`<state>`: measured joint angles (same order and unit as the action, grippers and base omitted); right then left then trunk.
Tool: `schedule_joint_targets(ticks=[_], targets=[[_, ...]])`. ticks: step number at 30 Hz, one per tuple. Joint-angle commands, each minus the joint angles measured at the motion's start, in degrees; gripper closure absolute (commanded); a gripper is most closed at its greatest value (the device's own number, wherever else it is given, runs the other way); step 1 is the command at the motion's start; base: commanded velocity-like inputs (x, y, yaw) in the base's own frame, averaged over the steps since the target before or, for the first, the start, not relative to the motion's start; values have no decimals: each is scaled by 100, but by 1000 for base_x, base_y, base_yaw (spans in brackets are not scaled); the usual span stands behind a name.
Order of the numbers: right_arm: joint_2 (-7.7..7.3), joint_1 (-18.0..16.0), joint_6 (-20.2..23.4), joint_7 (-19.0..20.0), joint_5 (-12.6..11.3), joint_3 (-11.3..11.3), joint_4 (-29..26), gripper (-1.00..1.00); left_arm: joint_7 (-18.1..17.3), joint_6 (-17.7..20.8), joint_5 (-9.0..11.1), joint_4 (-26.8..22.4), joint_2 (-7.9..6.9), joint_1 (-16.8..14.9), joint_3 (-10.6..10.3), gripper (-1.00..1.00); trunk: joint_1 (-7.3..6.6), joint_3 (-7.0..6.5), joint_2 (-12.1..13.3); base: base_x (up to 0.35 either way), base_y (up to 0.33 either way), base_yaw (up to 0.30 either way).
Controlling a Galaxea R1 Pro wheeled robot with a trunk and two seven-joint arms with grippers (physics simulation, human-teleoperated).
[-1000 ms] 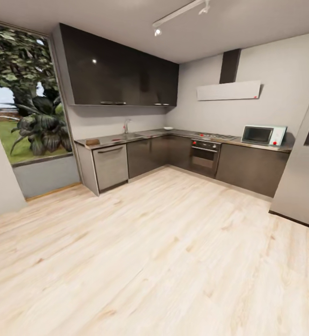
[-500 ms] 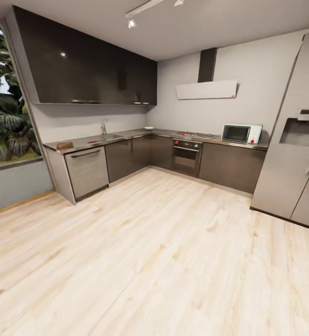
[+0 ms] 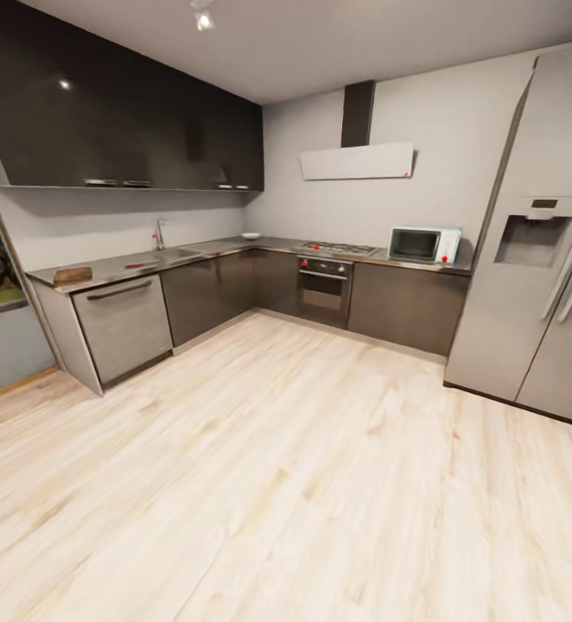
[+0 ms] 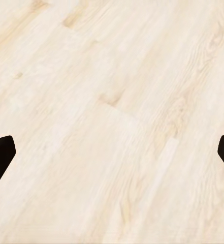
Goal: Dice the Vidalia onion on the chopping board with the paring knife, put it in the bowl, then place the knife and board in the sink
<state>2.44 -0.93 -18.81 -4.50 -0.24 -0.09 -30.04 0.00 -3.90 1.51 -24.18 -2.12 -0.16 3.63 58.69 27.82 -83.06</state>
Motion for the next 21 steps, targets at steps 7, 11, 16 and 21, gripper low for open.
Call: schedule_joint_targets(ticks=[7, 11, 16, 21], targets=[[2, -3, -17, -16, -2, 0, -1, -100, 0, -15, 16, 1, 1, -2, 6, -100, 3, 7, -2, 345, 0, -5], [2, -3, -17, -16, -2, 0, -2, -100, 0, -15, 16, 1, 1, -2, 6, -100, 3, 7, -2, 345, 0, 0], [2, -3, -17, -16, -2, 0, -2, -100, 0, -15, 16, 0, 1, -2, 6, -100, 3, 7, -2, 345, 0, 0], [2, -3, -17, -16, -2, 0, -2, -100, 0, -15, 16, 1, 1, -2, 6, -100, 3, 7, -2, 345, 0, 0]])
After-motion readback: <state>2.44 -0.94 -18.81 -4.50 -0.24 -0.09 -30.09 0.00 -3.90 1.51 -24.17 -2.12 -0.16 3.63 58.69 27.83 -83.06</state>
